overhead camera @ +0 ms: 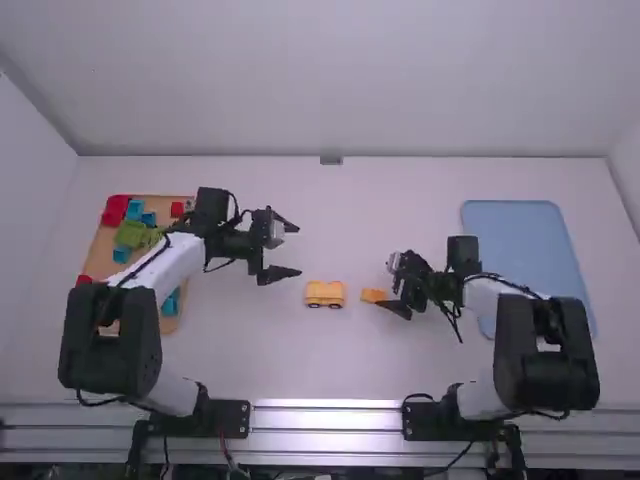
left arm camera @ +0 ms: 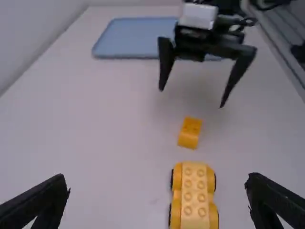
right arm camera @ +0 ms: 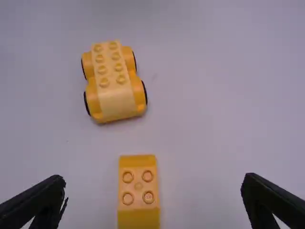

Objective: Assemble lego blocks to make yellow taxi

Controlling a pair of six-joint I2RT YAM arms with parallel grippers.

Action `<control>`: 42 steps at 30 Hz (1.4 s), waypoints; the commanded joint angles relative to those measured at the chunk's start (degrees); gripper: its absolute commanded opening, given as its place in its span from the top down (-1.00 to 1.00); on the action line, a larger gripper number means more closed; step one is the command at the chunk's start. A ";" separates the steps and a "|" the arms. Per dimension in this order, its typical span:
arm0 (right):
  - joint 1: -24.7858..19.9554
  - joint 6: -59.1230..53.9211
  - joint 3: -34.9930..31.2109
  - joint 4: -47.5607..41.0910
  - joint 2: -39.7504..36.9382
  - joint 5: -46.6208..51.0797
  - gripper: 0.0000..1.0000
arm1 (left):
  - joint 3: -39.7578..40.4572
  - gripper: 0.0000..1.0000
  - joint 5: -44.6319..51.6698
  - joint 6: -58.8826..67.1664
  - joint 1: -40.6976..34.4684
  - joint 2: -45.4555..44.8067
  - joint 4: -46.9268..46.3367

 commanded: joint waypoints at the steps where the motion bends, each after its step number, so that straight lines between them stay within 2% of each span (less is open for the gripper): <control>1: -0.83 -4.92 -0.61 0.66 3.58 -5.20 -0.97 | -0.11 -0.98 6.88 8.28 -1.11 2.78 0.13; 3: -1.64 -8.72 -0.61 0.81 6.27 -7.15 -0.98 | -0.13 -0.98 8.41 7.52 -0.98 4.87 1.97; 7: -2.67 -11.80 -0.66 2.62 10.38 -8.83 -0.86 | -0.13 -0.98 10.01 5.05 -0.96 6.58 4.74; 16: -0.57 -4.50 -0.37 18.78 21.81 -11.04 -0.77 | -0.13 -0.98 9.97 -2.10 -0.96 6.67 9.49; 22: -1.27 -5.55 1.36 18.21 25.66 -12.33 -0.35 | -0.13 -0.98 9.99 -3.41 -1.03 6.67 9.88; 31: -1.92 -5.53 1.05 18.60 26.18 -12.74 -0.19 | -0.13 -0.98 9.57 -3.41 -1.20 6.67 8.85; 36: -1.92 -5.49 1.03 18.25 26.18 -12.74 0.25 | -0.13 -0.98 9.05 -3.41 -1.16 6.67 7.67; 42: -1.90 -4.92 1.01 17.94 26.18 -12.76 0.42 | -0.13 -0.98 6.27 -3.39 -1.03 6.67 4.94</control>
